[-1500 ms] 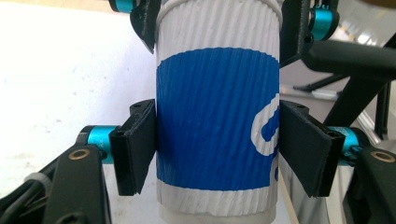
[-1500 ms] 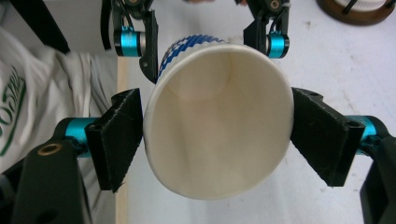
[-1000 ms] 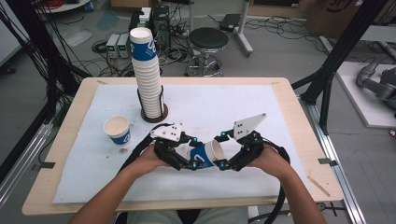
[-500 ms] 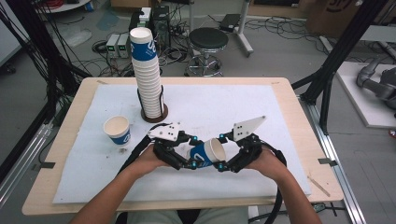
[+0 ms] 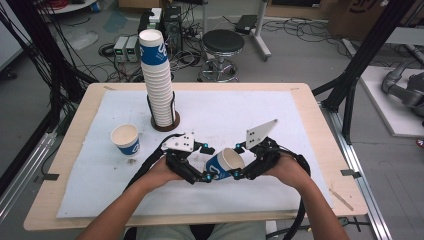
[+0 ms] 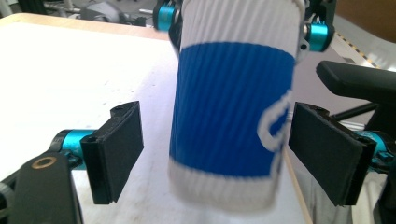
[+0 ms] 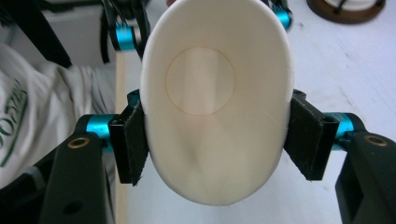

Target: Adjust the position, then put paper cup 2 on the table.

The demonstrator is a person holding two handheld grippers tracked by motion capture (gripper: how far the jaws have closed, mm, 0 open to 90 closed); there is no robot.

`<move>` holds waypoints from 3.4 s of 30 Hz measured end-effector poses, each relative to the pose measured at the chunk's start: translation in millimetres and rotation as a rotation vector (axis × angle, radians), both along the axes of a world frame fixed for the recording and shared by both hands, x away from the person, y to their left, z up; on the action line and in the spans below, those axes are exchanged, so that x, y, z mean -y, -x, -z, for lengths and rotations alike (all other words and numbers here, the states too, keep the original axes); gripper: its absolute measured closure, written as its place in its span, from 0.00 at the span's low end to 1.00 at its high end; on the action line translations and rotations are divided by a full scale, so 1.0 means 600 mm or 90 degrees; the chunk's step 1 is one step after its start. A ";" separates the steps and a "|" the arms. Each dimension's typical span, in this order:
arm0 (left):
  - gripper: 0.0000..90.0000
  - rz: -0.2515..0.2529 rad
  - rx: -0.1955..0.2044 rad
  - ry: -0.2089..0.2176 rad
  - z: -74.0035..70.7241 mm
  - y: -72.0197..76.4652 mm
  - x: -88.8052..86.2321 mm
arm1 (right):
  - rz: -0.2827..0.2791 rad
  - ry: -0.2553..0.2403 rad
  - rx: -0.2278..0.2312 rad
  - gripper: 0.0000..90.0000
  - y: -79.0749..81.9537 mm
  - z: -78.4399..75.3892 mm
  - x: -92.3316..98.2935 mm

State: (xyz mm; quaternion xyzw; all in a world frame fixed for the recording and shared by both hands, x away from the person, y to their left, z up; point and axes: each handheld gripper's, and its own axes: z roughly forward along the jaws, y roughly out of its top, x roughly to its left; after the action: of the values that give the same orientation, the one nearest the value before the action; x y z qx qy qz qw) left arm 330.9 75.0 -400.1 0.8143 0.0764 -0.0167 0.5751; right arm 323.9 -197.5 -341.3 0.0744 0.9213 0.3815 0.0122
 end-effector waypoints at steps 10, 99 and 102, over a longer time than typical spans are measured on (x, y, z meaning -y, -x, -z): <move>0.20 -0.110 0.022 0.042 -0.002 -0.002 -0.065 | 0.068 0.157 0.013 0.36 -0.024 -0.023 0.003; 0.20 -0.455 0.070 0.114 -0.040 0.048 -0.358 | 0.213 0.464 -0.091 0.35 -0.109 0.004 0.047; 0.20 -0.457 0.069 0.116 -0.040 0.049 -0.359 | 0.218 0.456 -0.091 0.34 -0.107 0.005 0.052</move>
State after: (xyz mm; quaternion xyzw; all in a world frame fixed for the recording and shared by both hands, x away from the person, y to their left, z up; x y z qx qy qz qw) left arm 301.6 290.5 -376.3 0.6808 0.3247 0.2227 0.6176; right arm 387.9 -228.8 -344.6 0.2444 0.9687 0.0225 0.0365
